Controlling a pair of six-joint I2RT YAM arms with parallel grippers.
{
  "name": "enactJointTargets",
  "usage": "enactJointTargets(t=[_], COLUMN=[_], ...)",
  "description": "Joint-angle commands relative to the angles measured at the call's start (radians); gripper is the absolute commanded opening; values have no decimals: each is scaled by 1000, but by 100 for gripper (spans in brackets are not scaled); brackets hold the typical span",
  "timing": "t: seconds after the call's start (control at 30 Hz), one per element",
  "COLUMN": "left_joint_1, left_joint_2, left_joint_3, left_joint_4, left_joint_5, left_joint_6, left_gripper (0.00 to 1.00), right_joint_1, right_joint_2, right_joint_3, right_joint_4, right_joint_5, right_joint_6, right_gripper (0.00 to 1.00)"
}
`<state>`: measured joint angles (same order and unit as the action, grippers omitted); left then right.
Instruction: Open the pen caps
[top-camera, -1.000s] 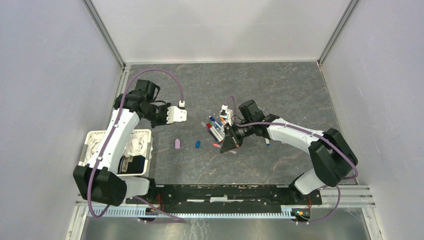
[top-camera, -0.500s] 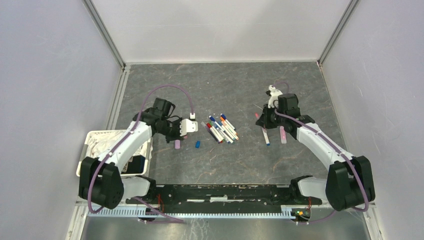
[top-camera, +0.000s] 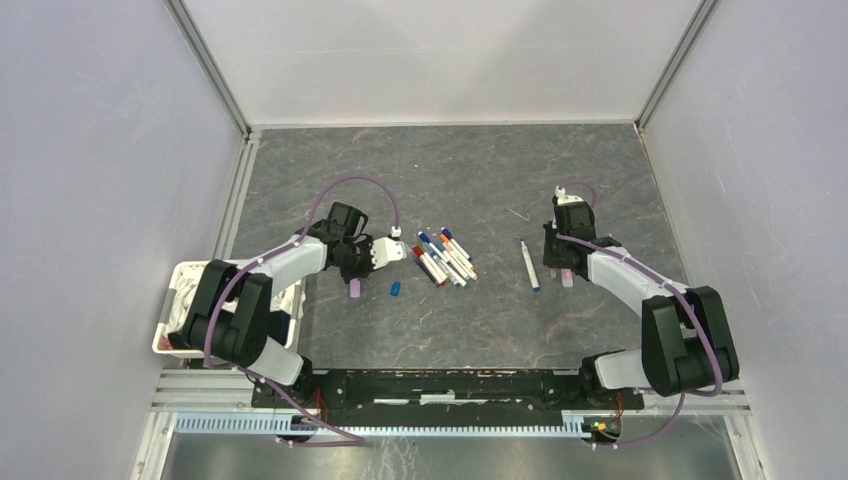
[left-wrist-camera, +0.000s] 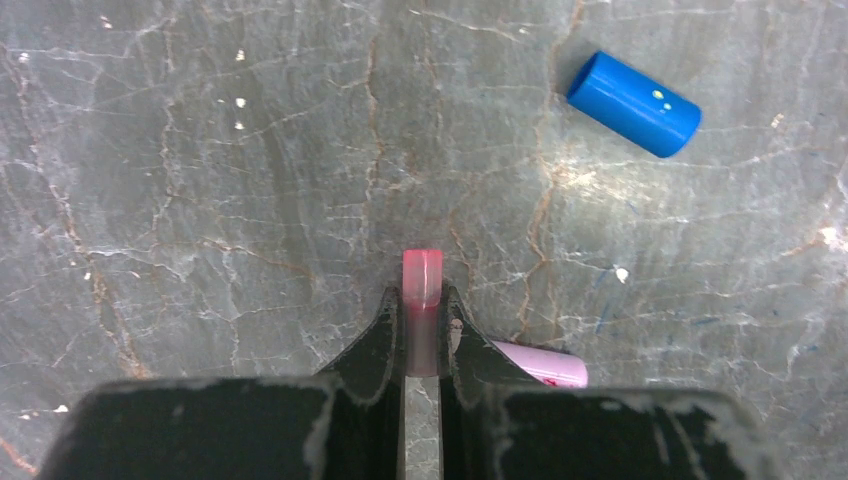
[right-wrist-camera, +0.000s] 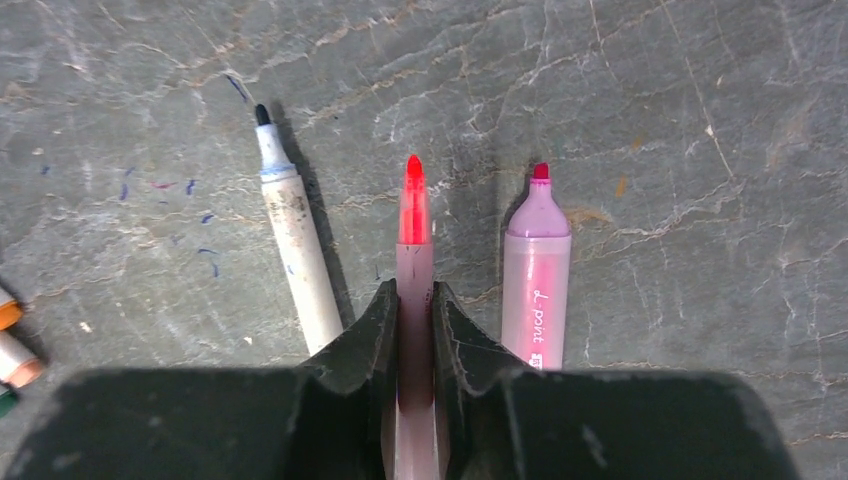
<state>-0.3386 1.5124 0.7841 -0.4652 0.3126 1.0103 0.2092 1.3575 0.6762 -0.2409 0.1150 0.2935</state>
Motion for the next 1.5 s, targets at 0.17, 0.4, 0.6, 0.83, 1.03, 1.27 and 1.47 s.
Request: enactJointTargets(t=[0.17, 0.4, 0.6, 0.83, 1.03, 1.27, 1.47], left_joint_1=[-31, -30, -24, -14, -2, 78, 79], left_joint_2=[35, -11, -85, -167, -285, -395, -427], left_joint_3=[14, 78, 193, 437, 659, 649, 534], left_joint_4=[52, -87, -204, -378, -482, -388, -288], left_joint_5=[-22, 19, 61, 102, -7, -45, -104], left_joint_6=[-102, -100, -130, -205, -192, -313, -428], left_gripper=[20, 58, 77, 100, 100, 100, 100], right_joint_1=[0, 2, 12, 145, 309, 396, 432], right_joint_2=[56, 56, -5, -43, 134, 346, 464], right_joint_3=[-36, -38, -7, 125, 303, 458, 542], right_joint_4=[59, 56, 38, 27, 54, 68, 49], right_joint_5=[58, 64, 94, 126, 1, -81, -101], right_joint_6=[12, 6, 16, -5, -124, -189, -215], right_gripper=[30, 41, 43, 52, 50, 37, 34])
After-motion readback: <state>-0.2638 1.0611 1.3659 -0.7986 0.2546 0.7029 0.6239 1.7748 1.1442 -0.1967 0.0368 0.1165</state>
